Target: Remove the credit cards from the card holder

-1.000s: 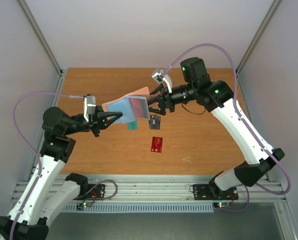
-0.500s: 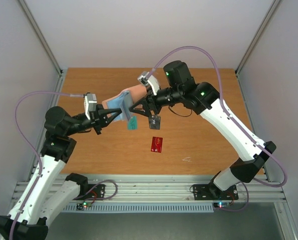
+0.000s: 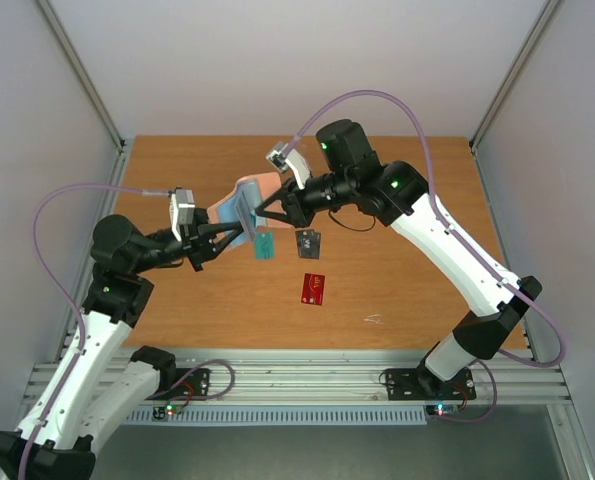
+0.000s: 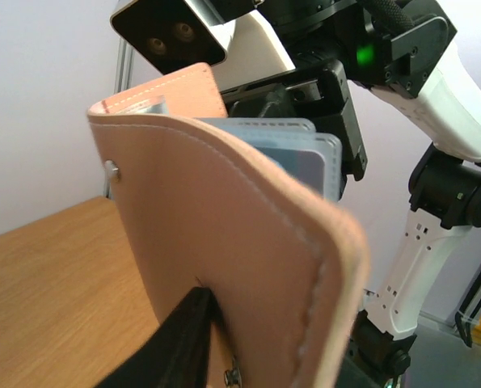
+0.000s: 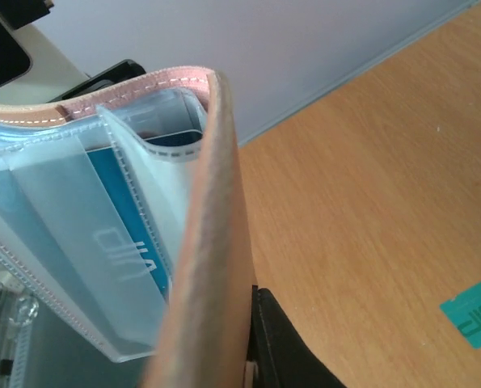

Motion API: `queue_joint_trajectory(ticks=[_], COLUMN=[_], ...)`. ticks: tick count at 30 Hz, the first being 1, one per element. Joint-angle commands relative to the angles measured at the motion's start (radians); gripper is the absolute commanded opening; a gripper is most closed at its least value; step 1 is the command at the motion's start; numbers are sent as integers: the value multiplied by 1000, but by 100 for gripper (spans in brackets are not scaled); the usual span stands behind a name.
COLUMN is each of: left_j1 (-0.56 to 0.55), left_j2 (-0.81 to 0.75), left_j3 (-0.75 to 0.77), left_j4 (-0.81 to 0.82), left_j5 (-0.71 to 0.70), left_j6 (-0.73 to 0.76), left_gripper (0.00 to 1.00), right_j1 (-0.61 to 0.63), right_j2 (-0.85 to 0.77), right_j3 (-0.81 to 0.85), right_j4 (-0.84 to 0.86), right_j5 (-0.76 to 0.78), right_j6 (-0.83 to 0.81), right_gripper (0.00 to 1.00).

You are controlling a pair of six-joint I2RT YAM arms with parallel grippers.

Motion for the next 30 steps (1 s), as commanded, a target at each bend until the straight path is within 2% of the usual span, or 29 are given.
queue_joint_trajectory(ticks=[1, 4, 9, 13, 15, 17, 19, 21, 24, 26, 30], left_j1=[-12, -12, -8, 0, 4, 5, 9, 13, 16, 16, 15], left_j2=[-16, -23, -31, -33, -33, -34, -34, -34, -37, -40, -31], left_j3=[-16, -23, -32, -36, -38, -38, -38, -38, -40, -32, -15], left_j4=[46, 51, 69, 106, 111, 103, 87, 65, 17, -68, -319], left_j5=[17, 20, 47, 39, 33, 4, -39, -77, -164, -288, -604], left_j6=[-5, -17, -35, -79, -88, -89, -86, -79, -55, -13, 228], left_gripper=[28, 40, 58, 67, 61, 44, 22, 2, 0, 0, 0], right_j1=[10, 10, 1, -1, -1, 0, 0, -1, -32, -97, -176], right_j2=[-2, -5, -16, -16, -15, -19, -18, -22, -50, -57, -20], right_j3=[33, 35, 43, 65, 70, 73, 81, 83, 36, -17, -16], right_j4=[18, -1, -22, -57, -70, -79, -95, -110, -77, -37, -88], right_j5=[6, 27, 51, 73, 62, 20, -57, -115, -86, -35, 57], right_j6=[-10, -23, -36, -59, -75, -97, -124, -145, -121, -47, 49], right_gripper=[5, 1, 1, 1, 1, 1, 2, 7, 18, 24, 30])
